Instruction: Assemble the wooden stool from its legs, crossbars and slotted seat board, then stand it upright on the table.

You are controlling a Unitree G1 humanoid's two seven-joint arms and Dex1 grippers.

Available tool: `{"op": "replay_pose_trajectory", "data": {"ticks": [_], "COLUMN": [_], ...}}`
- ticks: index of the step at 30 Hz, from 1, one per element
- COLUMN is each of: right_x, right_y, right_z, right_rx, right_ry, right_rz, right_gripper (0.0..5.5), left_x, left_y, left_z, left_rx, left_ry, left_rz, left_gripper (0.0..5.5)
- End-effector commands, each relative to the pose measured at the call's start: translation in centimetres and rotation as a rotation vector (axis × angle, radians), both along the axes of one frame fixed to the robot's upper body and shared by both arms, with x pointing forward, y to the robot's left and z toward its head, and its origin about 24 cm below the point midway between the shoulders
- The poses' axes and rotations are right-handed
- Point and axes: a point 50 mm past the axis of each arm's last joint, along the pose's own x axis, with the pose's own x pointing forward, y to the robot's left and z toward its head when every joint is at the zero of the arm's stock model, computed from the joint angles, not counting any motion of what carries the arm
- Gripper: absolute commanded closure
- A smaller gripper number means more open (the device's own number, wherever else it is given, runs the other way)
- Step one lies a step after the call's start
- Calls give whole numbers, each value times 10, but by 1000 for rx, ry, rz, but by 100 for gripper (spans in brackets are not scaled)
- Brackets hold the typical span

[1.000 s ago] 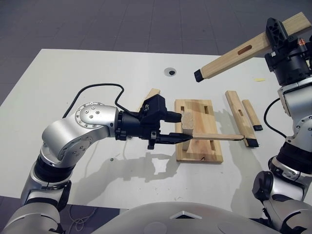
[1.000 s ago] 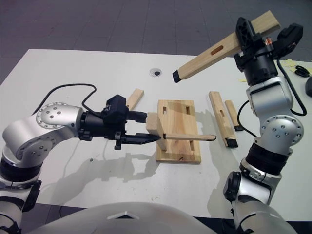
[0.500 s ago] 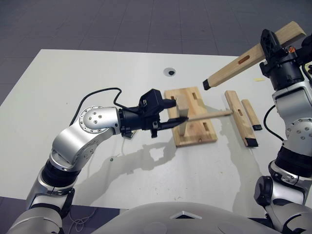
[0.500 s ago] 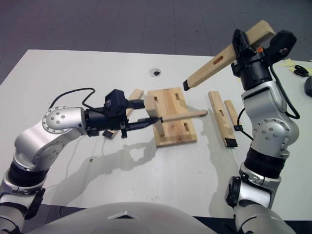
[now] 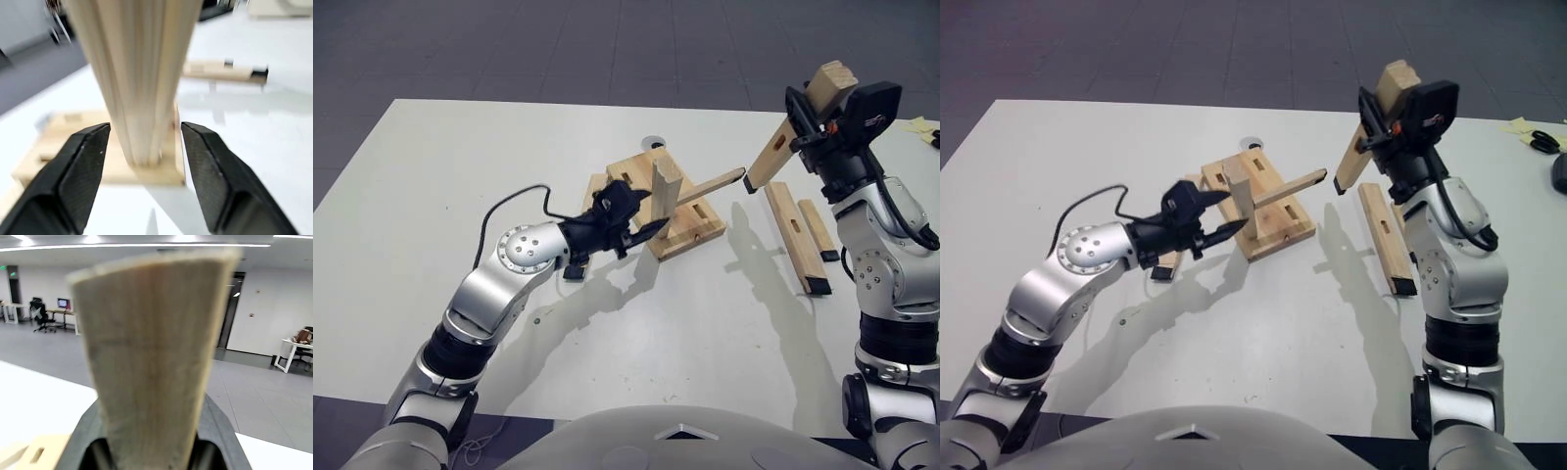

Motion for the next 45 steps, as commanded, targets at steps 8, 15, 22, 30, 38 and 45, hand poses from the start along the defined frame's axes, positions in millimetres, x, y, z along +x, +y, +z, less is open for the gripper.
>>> {"op": "replay_pose_trajectory", "data": {"ticks": [8, 15, 22, 30, 38, 45], "right_x": [-4, -4, -3, -7, -6, -1], "right_y": [8, 10, 6, 5, 13, 22], "right_z": [-15, -19, -22, -33, -38, -40], "right_rx": [-23, -4, 58, 79, 32, 17], "right_ry": [17, 14, 44, 73, 56, 45], "right_rz": [63, 63, 49, 37, 54, 87], "right_gripper": [447, 447, 447, 447, 447, 447], "left_x": [4, 4, -1, 0, 0, 0], "left_y": [2, -4, -7, -7, -7, -7], "left_z": [29, 52, 49, 43, 37, 33], "left_rx": [-122, -187, -160, -134, -105, -124], "left_ry": [-48, -104, -102, -99, -98, -80], "left_rz": [-21, -70, -117, -106, -114, -100], "left_gripper": [101, 10, 104, 236, 345, 346]}}
